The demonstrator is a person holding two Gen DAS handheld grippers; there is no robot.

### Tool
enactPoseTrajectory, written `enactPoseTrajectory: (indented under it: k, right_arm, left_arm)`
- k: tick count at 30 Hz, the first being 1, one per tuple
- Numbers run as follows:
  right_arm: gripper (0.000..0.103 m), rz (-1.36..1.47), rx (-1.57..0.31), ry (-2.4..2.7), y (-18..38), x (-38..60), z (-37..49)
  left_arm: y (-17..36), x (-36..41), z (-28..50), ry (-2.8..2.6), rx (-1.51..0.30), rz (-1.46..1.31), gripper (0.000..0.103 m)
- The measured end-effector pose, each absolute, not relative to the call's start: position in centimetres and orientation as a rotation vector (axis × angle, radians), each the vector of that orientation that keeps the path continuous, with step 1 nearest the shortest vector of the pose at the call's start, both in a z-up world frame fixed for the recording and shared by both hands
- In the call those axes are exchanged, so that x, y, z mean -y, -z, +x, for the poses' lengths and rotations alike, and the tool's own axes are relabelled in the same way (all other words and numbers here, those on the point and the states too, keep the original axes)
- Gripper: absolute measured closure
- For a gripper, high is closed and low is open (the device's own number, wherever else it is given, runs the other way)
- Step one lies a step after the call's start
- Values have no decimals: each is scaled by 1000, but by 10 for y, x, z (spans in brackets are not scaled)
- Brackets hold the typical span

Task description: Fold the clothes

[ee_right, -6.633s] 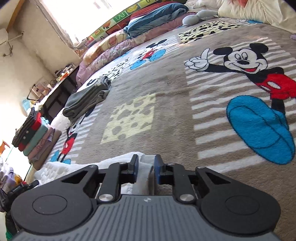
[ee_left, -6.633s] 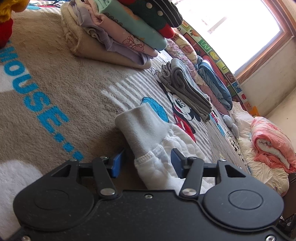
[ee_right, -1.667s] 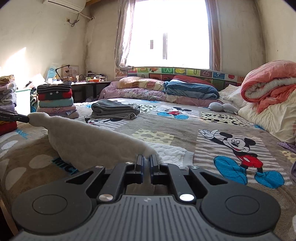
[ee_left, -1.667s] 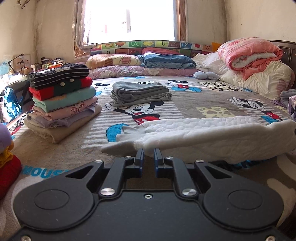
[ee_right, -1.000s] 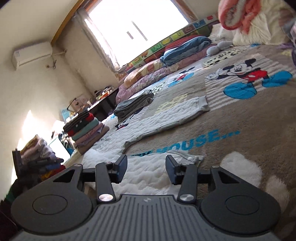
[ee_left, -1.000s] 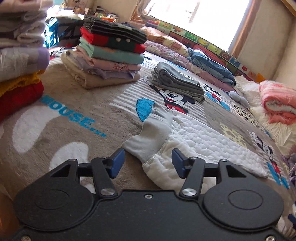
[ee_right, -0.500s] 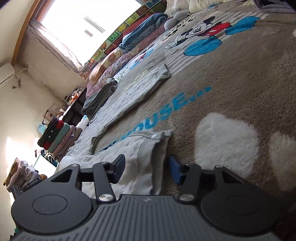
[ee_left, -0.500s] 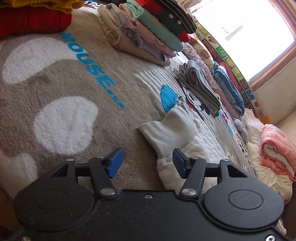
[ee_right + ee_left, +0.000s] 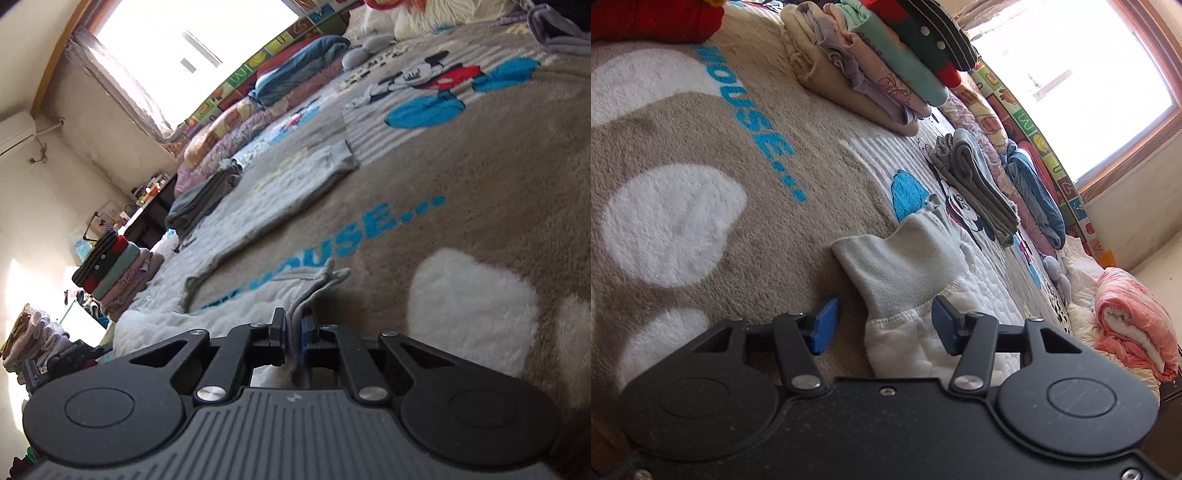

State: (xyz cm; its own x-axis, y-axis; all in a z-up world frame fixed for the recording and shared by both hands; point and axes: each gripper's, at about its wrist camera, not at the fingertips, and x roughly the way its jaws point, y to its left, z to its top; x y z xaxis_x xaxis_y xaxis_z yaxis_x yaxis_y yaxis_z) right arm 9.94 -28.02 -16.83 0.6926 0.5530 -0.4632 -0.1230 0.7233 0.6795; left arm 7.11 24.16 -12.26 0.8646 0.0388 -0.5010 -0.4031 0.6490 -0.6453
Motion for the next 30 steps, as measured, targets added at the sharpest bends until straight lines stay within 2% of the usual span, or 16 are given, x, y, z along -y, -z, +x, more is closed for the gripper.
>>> enactPoseTrajectory:
  k: [1, 3, 6, 9, 14, 20, 22, 24, 27, 30]
  right_arm:
    - [94, 675, -730, -405, 173, 280, 99]
    - [94, 693, -744, -405, 177, 280, 98]
    - [93, 706, -740, -404, 179, 281, 95]
    - [93, 674, -710, -414, 171, 280, 88]
    - [94, 637, -739, -408, 172, 277, 88]
    - [93, 623, -744, -414, 171, 278, 86]
    - [94, 619, -744, -417, 170, 278, 85]
    - [93, 614, -744, -420, 170, 279, 85]
    - [93, 607, -744, -425, 169, 280, 83]
    - [93, 601, -745, -430, 168, 280, 82]
  left_arm:
    - [121, -241, 71, -267, -465, -822, 57]
    - [117, -239, 72, -277, -446, -801, 101]
    - [111, -237, 73, -293, -417, -768, 101]
    - [81, -227, 56, -324, -315, -607, 101]
    - [119, -234, 76, -413, -520, -598, 101]
    - [120, -231, 74, -414, -516, -569, 101]
    - [121, -232, 78, -412, -561, -570, 99]
    - [110, -224, 73, -482, -539, -475, 88]
    - [89, -193, 71, -469, -456, -259, 87]
    - [84, -171, 76, -301, -389, -272, 87]
